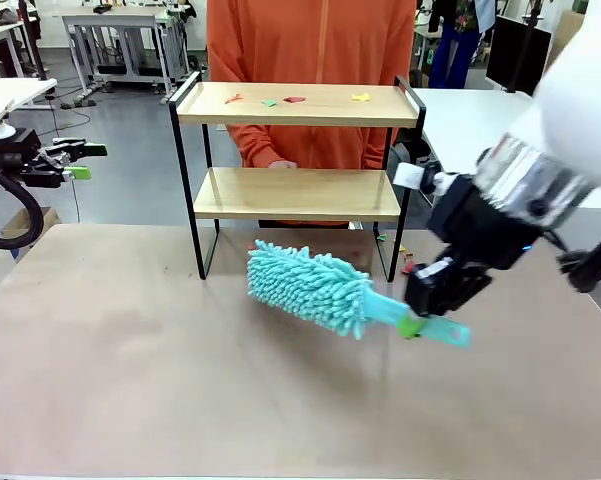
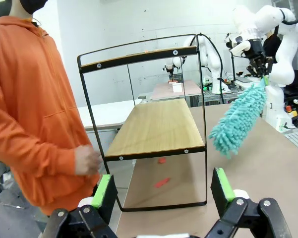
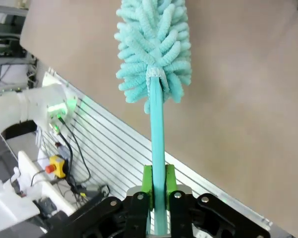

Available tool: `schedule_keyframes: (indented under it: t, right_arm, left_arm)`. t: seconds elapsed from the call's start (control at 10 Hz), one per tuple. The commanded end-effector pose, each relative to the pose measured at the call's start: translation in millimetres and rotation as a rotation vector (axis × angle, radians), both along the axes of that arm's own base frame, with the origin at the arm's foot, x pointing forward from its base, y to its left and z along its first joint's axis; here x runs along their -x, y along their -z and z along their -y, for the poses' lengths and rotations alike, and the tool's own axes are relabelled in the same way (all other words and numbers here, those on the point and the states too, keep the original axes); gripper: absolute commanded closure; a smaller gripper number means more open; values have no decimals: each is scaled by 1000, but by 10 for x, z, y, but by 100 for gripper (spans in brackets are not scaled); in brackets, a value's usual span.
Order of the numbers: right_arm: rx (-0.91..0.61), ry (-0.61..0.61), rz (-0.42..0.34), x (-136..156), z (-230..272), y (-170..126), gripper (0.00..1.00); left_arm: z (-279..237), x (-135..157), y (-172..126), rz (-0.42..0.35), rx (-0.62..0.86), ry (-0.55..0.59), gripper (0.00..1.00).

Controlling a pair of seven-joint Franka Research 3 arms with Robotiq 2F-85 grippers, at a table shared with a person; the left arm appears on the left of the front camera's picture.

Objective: Clean the shelf.
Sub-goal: Clean the specific section of the Shelf indicated by the human with the Duster.

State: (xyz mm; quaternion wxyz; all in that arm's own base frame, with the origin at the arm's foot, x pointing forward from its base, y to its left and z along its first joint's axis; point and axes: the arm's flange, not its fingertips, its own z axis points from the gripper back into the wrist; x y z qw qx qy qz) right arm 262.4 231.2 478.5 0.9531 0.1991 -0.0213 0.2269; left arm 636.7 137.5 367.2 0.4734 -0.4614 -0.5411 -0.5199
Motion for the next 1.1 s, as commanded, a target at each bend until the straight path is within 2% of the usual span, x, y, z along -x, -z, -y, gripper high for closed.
schedule_keyframes:
  t: [0.0,0.1,0.2,0.3,0.8,0.9,1.0]
  right_arm:
    - [-38,85,20,-210,-369,188,87]
    - [-39,127,44,-282,-479,245,87]
    - [-33,145,36,-334,-524,296,87]
    - [-12,64,24,-164,-293,224,87]
    - [-17,71,16,-200,-339,255,87]
    - [12,140,38,-266,-691,271,87]
    - [39,154,59,-344,-992,286,87]
  left_arm:
    - [14,29,-14,11,-19,5,0]
    - [14,29,-14,11,-19,5,0]
    - [14,29,-14,11,-19,5,0]
    - [14,29,-14,11,-19,5,0]
    - [14,29,-14,11,-19,5,0]
    - [14,29,-14,11,-19,5,0]
    - [14,29,-14,11,-19,5,0]
